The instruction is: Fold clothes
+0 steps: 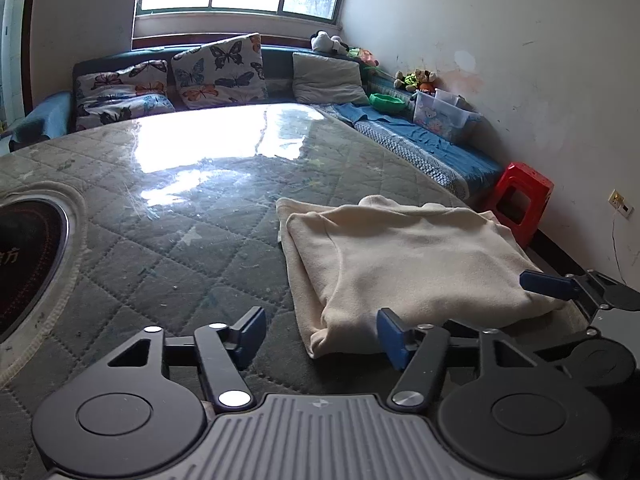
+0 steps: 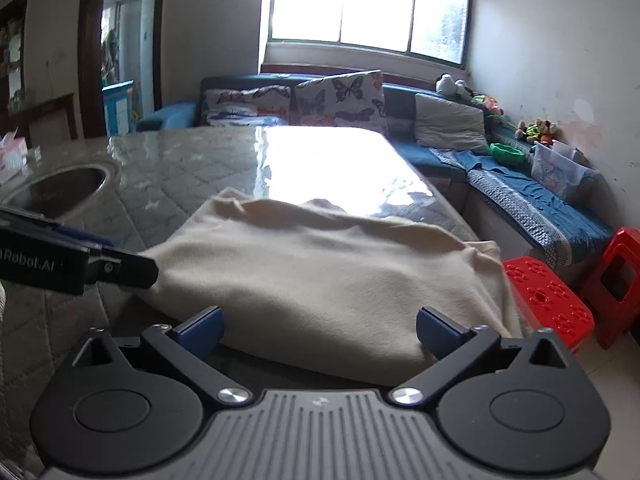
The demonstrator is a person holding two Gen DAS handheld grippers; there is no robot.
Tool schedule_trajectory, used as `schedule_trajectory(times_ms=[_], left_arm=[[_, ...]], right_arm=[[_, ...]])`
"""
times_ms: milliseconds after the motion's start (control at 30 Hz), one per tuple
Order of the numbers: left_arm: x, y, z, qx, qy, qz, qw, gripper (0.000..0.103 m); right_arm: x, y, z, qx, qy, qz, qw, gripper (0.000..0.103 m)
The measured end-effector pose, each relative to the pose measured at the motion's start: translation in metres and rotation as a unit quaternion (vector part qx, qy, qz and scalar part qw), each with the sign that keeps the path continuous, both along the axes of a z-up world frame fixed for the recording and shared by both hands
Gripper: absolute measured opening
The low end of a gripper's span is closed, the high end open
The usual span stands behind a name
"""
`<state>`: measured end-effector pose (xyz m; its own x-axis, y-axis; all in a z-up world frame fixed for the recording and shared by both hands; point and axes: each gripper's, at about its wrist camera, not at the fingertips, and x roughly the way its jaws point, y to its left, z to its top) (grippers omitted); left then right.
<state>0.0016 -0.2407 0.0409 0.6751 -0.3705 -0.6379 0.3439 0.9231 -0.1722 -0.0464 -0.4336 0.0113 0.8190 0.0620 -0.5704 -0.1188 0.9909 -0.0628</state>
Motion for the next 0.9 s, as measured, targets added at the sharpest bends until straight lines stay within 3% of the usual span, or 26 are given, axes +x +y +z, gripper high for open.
schedule_trajectory(times_ms=[267, 433, 900], left_arm=[[-0.015, 0.0, 0.007, 0.003, -0.027, -0.01, 0.9996, 0.093], [-0.023, 0.001, 0.01, 0.003, -0.038, -0.014, 0.9992, 0.103], [-0.045, 0.008, 0.009, 0.003, -0.046, -0.009, 0.9989, 0.103]], right_arm=[[-0.012, 0.0, 0.004, -0.003, -0.008, -0.017, 1.0, 0.103], [-0.018, -0.002, 0.005, 0.005, -0.006, -0.027, 1.0, 0.103], [-0.039, 0.002, 0.002, 0.006, 0.0, -0.057, 0.998, 0.103]])
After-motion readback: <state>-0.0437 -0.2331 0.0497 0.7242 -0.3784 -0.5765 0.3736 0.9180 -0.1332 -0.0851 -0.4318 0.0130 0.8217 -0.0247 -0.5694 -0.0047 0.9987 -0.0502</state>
